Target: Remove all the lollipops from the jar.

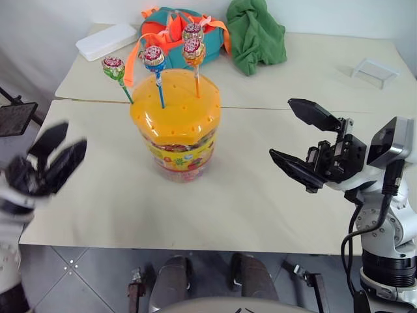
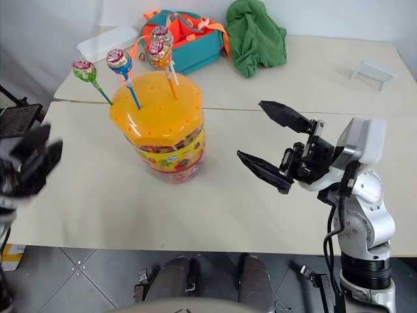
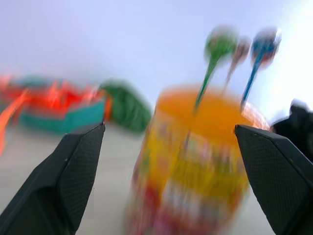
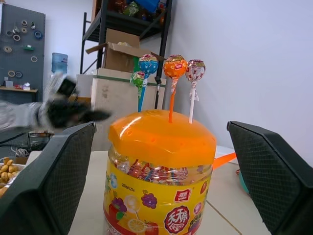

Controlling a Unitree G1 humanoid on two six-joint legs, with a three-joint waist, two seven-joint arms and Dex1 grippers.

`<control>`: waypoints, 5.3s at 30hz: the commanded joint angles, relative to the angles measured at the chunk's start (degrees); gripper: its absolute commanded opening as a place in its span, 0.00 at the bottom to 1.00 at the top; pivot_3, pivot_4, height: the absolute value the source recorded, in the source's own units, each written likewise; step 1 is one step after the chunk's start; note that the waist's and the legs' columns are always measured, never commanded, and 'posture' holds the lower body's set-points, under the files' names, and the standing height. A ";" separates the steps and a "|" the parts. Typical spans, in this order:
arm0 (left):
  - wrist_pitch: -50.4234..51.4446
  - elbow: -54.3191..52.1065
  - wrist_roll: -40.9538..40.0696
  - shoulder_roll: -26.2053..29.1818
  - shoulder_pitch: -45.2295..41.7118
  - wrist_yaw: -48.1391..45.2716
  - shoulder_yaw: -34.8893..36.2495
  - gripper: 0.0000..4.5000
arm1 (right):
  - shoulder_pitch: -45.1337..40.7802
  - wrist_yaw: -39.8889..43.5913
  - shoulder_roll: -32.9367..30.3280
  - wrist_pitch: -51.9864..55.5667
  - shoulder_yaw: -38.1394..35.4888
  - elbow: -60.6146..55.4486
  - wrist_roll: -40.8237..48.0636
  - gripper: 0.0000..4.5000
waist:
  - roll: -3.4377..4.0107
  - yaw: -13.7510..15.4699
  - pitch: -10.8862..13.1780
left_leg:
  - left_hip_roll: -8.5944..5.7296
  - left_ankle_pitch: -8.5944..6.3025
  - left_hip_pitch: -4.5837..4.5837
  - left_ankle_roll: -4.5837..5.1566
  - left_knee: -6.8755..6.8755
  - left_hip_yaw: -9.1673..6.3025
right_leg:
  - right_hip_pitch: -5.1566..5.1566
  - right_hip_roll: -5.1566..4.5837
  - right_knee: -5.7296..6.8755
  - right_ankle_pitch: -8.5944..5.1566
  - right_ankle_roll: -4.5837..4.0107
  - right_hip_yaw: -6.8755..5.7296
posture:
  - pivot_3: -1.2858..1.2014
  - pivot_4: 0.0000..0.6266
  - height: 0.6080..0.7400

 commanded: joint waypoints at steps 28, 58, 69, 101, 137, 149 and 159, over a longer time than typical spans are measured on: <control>8.02 12.66 -8.62 0.03 -22.88 6.79 -0.55 0.00 | -3.60 2.43 1.85 -2.63 3.66 -3.27 -1.03 1.00 | 0.00 -1.31 0.00 | 0.14 -0.02 0.00 -0.05 0.00 0.05 | -0.06 0.25 -0.05 0.00 0.01 0.11 | 0.52 0.24 1.00; 0.56 8.17 15.58 15.19 21.32 -16.99 13.89 0.66 | -4.59 23.10 -9.91 -4.11 4.24 9.83 -6.07 1.00 | -0.17 -1.36 -0.04 | 0.75 -0.29 -0.14 -0.35 -0.04 0.79 | -0.73 0.56 0.00 -0.10 -0.35 0.29 | 0.52 0.24 1.00; 8.25 0.96 5.15 12.57 -16.24 -11.70 -11.43 0.66 | -1.42 1.49 -5.22 4.22 -3.91 -5.48 6.56 1.00 | -0.17 -1.34 -0.05 | 0.74 -0.28 -0.04 -0.37 0.02 1.09 | -0.89 0.60 0.41 -0.02 -0.41 0.46 | 0.52 0.24 1.00; 8.80 21.00 20.15 18.89 9.25 -3.17 -0.43 0.00 | -8.94 21.60 -6.84 0.43 11.64 6.04 -6.46 1.00 | -0.23 -2.76 -0.06 | 0.91 -0.34 0.12 -0.34 -0.03 1.54 | -0.97 0.82 0.38 -0.04 -0.43 0.76 | 0.52 0.24 1.00; 9.93 0.70 -4.65 6.20 7.81 -8.67 9.14 1.00 | -35.88 -2.72 7.34 20.86 18.96 14.57 -8.35 1.00 | -0.43 -3.07 -0.18 | 0.97 -0.40 0.01 -0.42 0.07 1.51 | -1.22 0.69 0.65 -0.08 -0.56 0.66 | 0.52 0.24 1.00; 6.25 1.70 -4.27 2.62 11.42 -13.56 9.42 1.00 | -40.91 -2.65 12.13 23.07 21.41 17.87 -11.66 0.71 | -0.44 -2.95 -0.18 | 0.99 -0.40 -0.09 -0.46 0.07 1.60 | -1.30 0.76 0.68 -0.09 -0.60 0.65 | 0.52 0.24 1.00; 5.95 1.24 -5.14 1.97 11.99 -15.96 9.23 1.00 | -41.27 -0.55 15.17 19.62 18.85 20.67 -11.75 0.00 | -0.44 -3.25 -0.18 | 1.00 -0.41 -0.09 -0.46 -0.01 1.60 | -1.39 0.77 0.69 -0.09 -0.60 0.66 | 0.52 0.24 1.00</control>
